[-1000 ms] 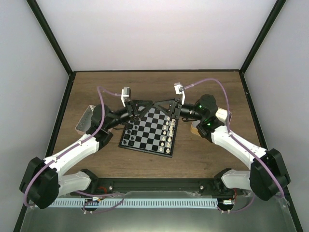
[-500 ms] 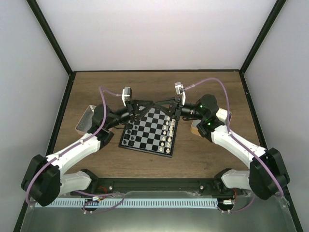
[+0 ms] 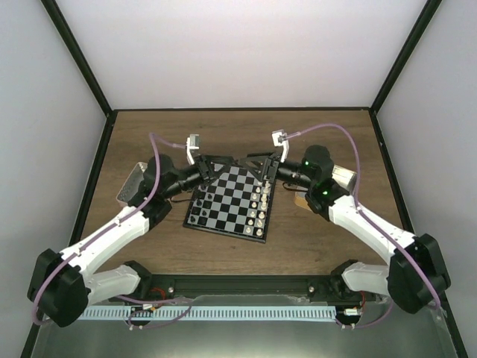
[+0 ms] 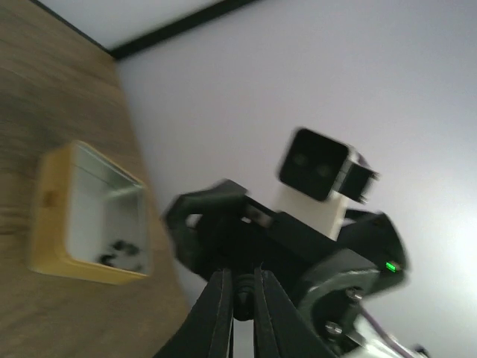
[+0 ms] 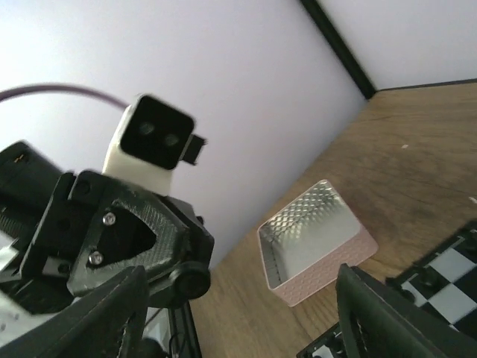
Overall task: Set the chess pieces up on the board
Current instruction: Place the chess piece on the chessboard.
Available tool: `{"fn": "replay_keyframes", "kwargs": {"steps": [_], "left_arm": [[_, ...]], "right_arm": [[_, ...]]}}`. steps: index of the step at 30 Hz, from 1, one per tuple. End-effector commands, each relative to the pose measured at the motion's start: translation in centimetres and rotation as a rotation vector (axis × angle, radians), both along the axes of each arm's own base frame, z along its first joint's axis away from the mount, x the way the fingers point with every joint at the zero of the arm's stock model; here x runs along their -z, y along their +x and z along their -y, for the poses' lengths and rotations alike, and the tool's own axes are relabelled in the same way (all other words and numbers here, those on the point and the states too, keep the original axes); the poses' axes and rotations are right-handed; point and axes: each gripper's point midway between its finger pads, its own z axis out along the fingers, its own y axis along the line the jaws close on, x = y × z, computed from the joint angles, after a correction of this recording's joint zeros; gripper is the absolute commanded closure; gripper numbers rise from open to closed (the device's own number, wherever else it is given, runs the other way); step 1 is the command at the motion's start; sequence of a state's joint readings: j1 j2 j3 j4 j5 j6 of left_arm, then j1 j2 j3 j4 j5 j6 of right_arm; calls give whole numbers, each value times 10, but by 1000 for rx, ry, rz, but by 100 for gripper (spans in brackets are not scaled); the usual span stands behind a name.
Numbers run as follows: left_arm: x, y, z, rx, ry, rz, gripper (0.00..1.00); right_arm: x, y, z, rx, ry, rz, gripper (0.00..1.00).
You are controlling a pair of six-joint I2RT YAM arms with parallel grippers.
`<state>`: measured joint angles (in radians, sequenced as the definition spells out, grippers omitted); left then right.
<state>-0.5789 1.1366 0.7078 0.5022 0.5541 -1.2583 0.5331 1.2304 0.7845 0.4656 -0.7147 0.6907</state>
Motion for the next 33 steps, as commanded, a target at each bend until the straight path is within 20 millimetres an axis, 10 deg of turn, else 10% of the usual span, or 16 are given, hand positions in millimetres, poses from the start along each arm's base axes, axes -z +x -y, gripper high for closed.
{"fn": "replay_keyframes", "kwargs": {"steps": [1, 13, 33], "left_arm": [[45, 24, -29, -205, 392, 57, 96], [164, 83, -79, -333, 1214, -14, 96], [240, 160, -47, -331, 1378, 2, 96]], "right_arm": [[0, 19, 27, 233, -26, -33, 28], [62, 32, 58, 435, -184, -141, 27], [97, 32, 71, 469, -262, -210, 26]]}}
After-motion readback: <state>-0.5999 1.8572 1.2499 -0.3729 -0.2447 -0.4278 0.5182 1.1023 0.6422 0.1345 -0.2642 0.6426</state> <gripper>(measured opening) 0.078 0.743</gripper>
